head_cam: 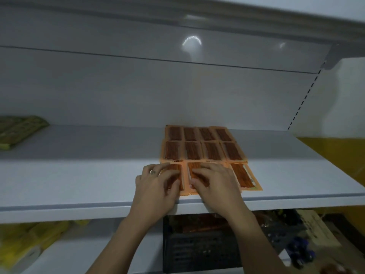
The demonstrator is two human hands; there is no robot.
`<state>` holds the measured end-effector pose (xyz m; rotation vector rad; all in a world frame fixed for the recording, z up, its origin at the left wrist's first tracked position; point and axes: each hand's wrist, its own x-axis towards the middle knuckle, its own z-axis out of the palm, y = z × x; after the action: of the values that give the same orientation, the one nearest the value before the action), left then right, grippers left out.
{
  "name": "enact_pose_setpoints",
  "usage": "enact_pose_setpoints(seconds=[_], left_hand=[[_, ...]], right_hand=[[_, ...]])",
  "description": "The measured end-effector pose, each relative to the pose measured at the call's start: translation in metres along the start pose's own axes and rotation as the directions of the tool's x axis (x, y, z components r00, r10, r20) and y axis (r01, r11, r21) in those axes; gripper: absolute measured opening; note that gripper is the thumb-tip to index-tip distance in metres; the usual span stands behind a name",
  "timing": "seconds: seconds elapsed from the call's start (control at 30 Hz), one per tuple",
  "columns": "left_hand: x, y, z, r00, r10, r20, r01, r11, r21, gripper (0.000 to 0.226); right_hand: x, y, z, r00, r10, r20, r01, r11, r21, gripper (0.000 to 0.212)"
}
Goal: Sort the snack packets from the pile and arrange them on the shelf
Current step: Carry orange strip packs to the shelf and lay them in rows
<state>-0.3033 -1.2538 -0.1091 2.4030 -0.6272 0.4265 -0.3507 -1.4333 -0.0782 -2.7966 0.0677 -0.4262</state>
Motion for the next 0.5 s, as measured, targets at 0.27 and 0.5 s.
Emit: enact_pose_setpoints(seconds=[0.27,0.5], left_hand=[[0.001,0.000,0.003,0.999,-0.008,0.037,0.006,0.999,0.037,0.044],[0.000,0.001,0.005,1.000,-0.012,0.026,0.011,0.998,0.065,0.040]], right_hand=[[-0.012,0.004,0.025,0.990,0.009,-0.137,-0.011,1.000,-0.019,0.041],[-0.012,0.011,0.029,0.990,-0.015,-0.143,0.022,0.999,0.047,0.045]])
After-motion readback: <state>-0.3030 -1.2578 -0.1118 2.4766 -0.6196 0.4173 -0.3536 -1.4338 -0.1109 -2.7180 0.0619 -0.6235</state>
